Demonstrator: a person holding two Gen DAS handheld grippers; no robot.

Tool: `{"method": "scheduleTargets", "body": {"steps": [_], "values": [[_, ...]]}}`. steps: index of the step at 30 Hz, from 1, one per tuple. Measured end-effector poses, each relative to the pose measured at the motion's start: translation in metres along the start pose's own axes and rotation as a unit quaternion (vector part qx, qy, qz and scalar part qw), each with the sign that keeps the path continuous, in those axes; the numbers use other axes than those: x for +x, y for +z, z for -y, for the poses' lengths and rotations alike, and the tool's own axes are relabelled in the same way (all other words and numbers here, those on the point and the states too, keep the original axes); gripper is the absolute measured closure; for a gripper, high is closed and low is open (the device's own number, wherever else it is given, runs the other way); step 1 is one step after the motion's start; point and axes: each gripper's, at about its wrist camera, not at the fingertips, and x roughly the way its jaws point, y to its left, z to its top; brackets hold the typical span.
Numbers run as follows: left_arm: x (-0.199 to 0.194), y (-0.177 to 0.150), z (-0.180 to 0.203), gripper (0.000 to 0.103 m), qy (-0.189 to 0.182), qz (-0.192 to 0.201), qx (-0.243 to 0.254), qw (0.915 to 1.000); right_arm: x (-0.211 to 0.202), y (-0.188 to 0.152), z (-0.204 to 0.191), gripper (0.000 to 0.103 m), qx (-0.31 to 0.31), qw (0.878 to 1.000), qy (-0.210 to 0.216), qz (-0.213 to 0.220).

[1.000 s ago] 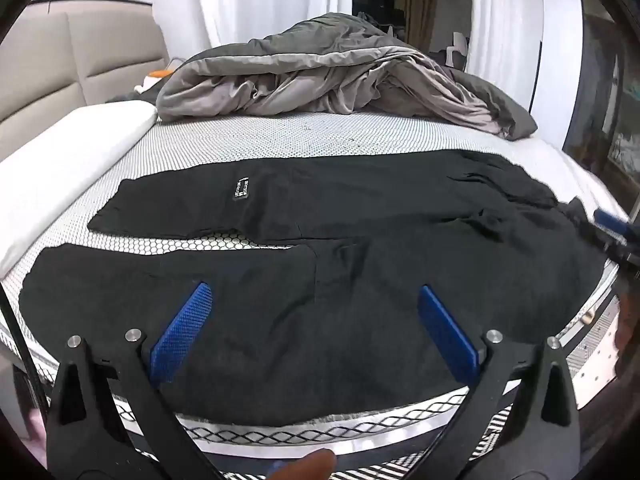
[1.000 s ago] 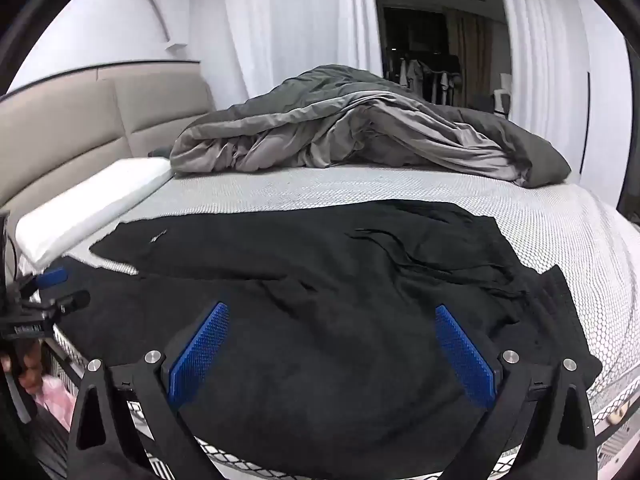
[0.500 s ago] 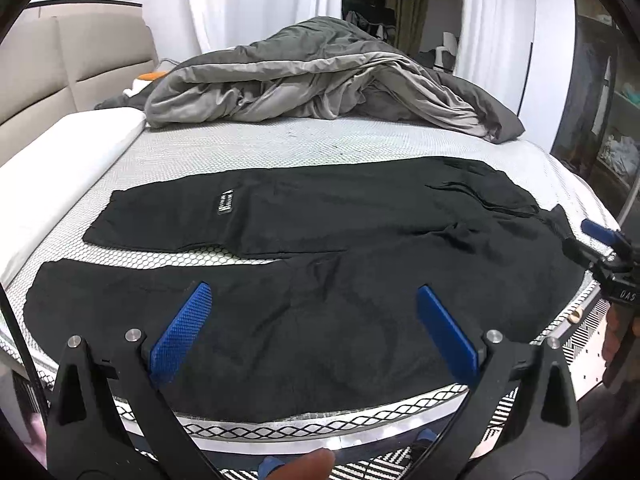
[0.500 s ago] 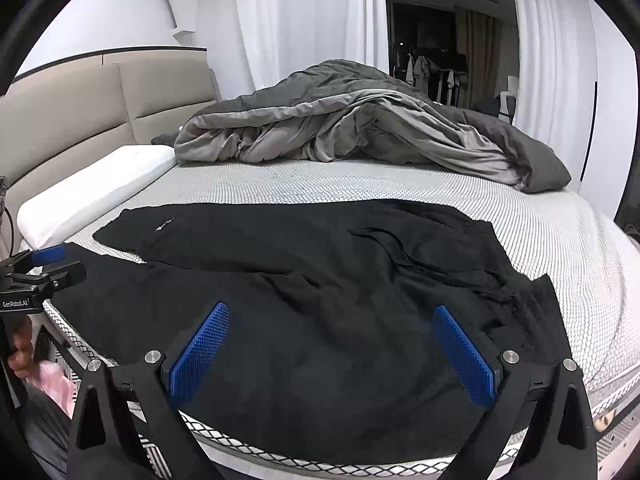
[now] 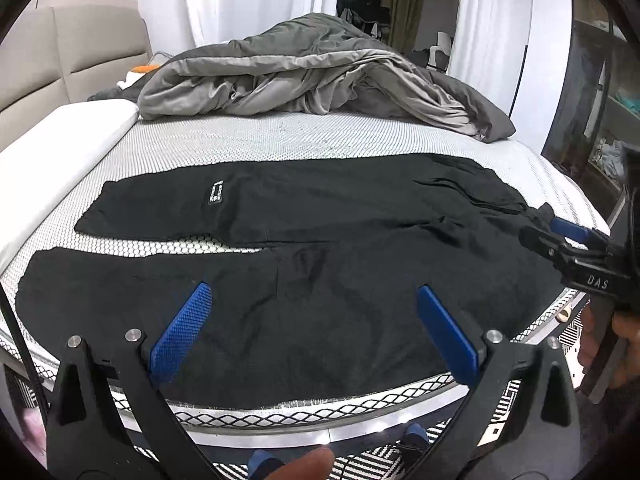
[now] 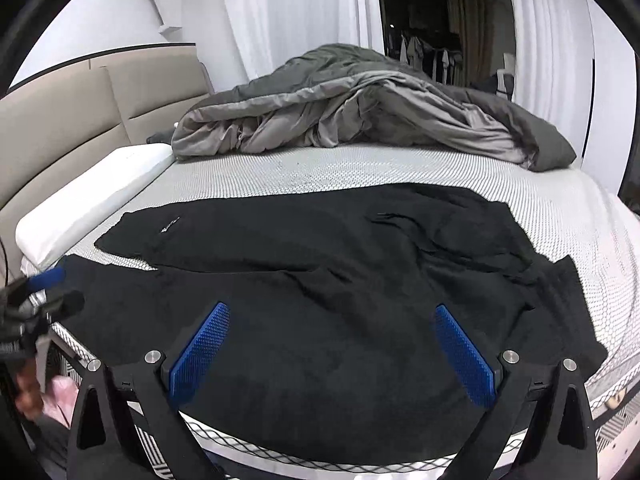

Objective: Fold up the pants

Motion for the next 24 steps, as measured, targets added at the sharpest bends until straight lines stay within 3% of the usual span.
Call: {"method": "scheduleTargets", "body": {"steps": [3,13,24], "values": [[0.006,-0.004,-0.007,0.001,-0.001,-0.010,-0.021,0.9997,0.006,0.006,-0.016,0.000,-0.005,1.000,-0.001,-0.011],[0.022,-0.010,-0.038,0.001,0.055,-0.028,-0.050,0.9968,0.023,0.011,-0.067,0.000,-0.056,0.998,-0.006,-0.032],[0.036,-0.013,-0.051,0.001,0.081,-0.046,-0.041,0.9948,0.066,0.009,-0.071,0.000,-0.061,0.995,-0.026,-0.071]]}}
